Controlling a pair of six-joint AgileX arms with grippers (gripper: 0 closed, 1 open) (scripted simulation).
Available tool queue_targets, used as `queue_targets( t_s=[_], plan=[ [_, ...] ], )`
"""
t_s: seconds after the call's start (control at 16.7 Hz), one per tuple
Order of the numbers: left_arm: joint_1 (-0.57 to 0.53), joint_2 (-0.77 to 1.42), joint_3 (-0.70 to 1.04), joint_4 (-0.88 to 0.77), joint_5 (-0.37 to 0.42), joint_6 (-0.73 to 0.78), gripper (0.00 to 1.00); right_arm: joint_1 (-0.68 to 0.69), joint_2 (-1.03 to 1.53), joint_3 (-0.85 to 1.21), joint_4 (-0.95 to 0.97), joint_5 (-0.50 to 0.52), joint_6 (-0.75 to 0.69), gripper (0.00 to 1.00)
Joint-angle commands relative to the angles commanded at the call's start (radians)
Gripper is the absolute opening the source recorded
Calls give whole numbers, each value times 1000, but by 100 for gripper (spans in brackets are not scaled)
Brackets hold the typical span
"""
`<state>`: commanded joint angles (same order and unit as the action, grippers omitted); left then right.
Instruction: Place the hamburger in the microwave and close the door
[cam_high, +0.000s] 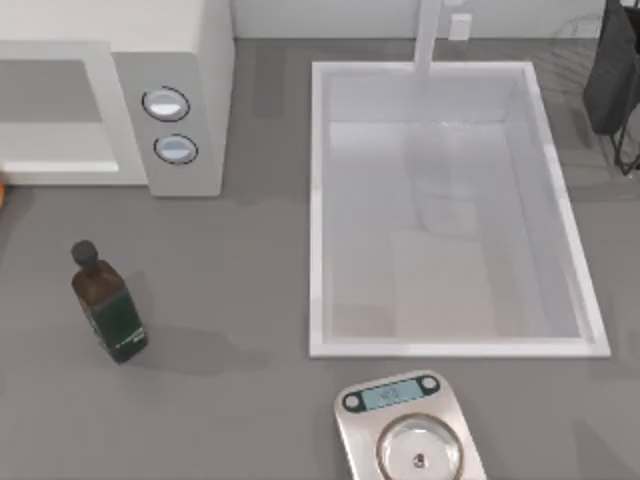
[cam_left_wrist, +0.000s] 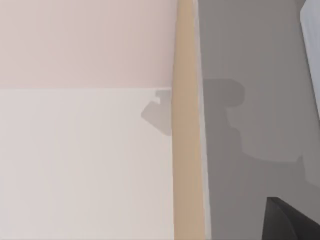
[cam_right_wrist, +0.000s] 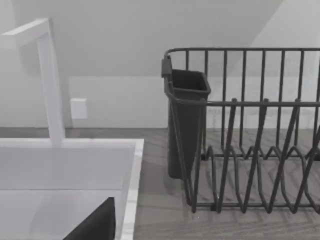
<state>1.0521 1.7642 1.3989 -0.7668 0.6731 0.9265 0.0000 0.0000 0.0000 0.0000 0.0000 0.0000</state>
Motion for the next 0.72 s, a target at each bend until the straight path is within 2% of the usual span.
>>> queue_targets(
  t_s=[0.3,0.72],
  plan=[
    [-6,8,-32,36,5,-5,0,0,0,0,0,0,0,100],
    [-1,100,-224,326,4,3,0,0,0,0,0,0,0,100]
  ],
)
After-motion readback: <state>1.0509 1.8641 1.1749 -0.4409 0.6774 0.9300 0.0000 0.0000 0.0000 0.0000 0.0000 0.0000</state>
